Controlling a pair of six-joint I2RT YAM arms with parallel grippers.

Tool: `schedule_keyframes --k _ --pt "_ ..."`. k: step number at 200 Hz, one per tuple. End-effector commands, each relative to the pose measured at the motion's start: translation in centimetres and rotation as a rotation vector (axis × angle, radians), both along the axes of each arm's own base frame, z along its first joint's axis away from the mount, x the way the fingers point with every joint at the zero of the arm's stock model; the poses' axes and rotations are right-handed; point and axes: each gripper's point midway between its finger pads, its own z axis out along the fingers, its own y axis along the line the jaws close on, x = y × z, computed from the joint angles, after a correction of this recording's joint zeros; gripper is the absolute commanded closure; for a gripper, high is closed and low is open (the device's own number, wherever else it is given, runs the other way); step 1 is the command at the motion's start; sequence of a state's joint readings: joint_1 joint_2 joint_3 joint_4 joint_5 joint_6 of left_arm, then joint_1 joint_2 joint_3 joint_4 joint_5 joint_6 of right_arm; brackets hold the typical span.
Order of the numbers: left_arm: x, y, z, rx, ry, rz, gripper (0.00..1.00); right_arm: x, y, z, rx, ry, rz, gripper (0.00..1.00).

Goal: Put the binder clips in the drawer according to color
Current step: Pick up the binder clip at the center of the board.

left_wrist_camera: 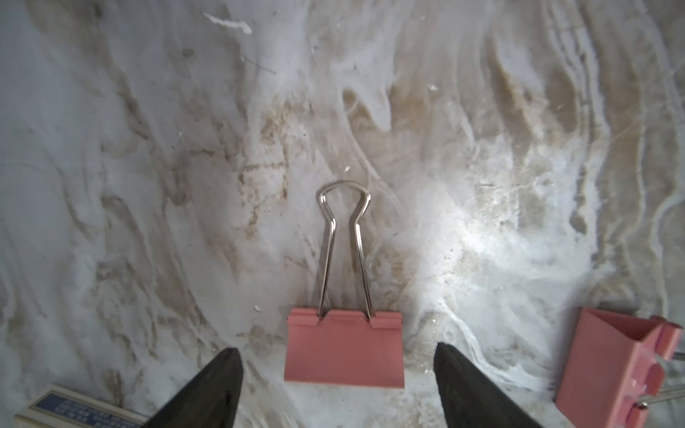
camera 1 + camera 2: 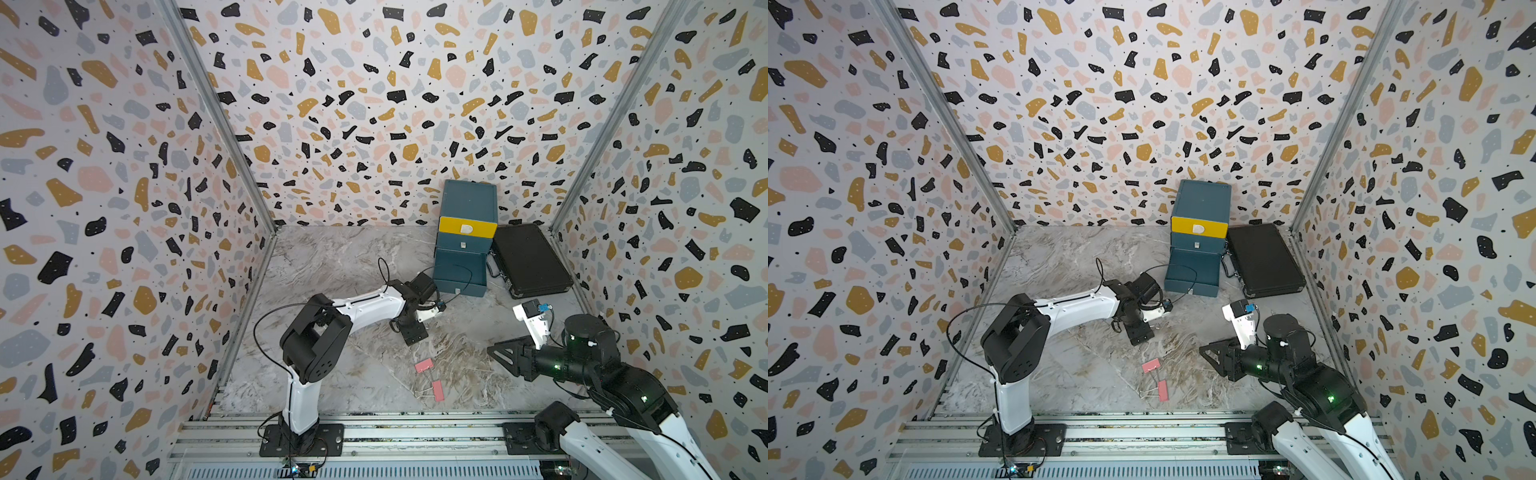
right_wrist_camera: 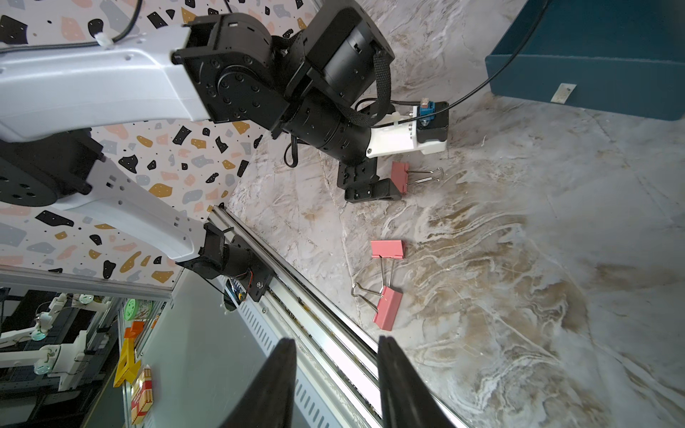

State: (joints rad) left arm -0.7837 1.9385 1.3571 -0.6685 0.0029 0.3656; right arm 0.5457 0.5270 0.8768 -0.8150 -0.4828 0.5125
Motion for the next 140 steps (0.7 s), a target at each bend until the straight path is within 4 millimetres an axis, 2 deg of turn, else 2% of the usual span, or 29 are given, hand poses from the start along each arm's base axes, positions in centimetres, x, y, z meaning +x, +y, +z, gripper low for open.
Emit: schedule_keyframes --k 1,69,88,113,140 --pt "-0.4 0.3 -0.7 0.009 0.043 0.025 0.15 -0.2 0.2 0.1 0.011 -0.007 0.015 0.58" --pt "-0.4 0.5 -2.2 0.035 0.067 0.033 0.26 -0.2 0.1 -0.1 0.009 -0.004 0.013 0.59" --pt "-0.2 0.2 -2.1 0.021 0.059 0.034 0.36 -0.2 0.2 -0.1 0.013 -0.002 0.016 0.59" --pt "0.3 -0.6 -0.9 -0.029 0.042 0.069 0.52 -0.3 0.6 -0.1 0.029 0.0 0.033 0.64" --pt "1.4 -2.9 2.3 -0.154 0.021 0.137 0.56 0.4 0.2 -0.4 0.002 -0.023 -0.002 0.65"
